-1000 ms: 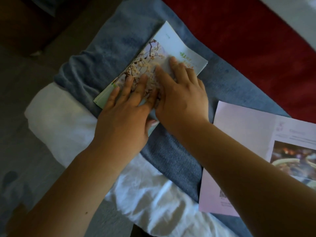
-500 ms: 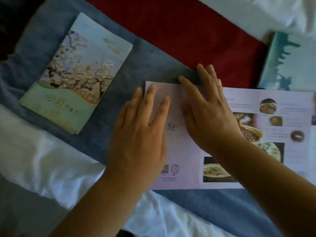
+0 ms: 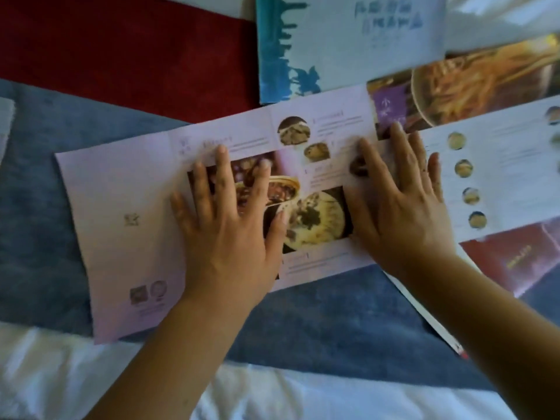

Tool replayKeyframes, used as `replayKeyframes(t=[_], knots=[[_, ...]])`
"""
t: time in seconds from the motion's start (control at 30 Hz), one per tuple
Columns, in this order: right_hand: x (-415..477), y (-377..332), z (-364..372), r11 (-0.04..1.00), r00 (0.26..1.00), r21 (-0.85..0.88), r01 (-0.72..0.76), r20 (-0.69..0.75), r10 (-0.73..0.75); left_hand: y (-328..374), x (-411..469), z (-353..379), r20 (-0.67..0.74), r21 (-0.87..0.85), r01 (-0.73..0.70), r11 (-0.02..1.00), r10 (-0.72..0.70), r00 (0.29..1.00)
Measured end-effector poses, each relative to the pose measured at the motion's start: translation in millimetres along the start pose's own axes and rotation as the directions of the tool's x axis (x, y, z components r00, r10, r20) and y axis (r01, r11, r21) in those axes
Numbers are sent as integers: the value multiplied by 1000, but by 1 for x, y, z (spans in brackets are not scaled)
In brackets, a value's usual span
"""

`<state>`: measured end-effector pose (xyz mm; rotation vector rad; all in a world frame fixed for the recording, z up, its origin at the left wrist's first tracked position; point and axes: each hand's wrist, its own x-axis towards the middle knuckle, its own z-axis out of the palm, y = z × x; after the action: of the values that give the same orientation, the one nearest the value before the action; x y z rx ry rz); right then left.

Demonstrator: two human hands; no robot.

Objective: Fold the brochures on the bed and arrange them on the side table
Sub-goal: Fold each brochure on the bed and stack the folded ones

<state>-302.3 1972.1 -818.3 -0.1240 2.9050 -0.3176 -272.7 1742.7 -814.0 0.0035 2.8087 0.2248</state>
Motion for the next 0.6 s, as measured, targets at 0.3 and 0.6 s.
replayKeyframes(t=[0.3,0.6], knots=[[-35,-2,17,993,993,4,-117,-21,117,2,18,21,-140,140,-112,984,132,981],[-48,-29,27,987,984,75,-142,-94,148,-19,18,18,-178,117,-202,972,220,959]])
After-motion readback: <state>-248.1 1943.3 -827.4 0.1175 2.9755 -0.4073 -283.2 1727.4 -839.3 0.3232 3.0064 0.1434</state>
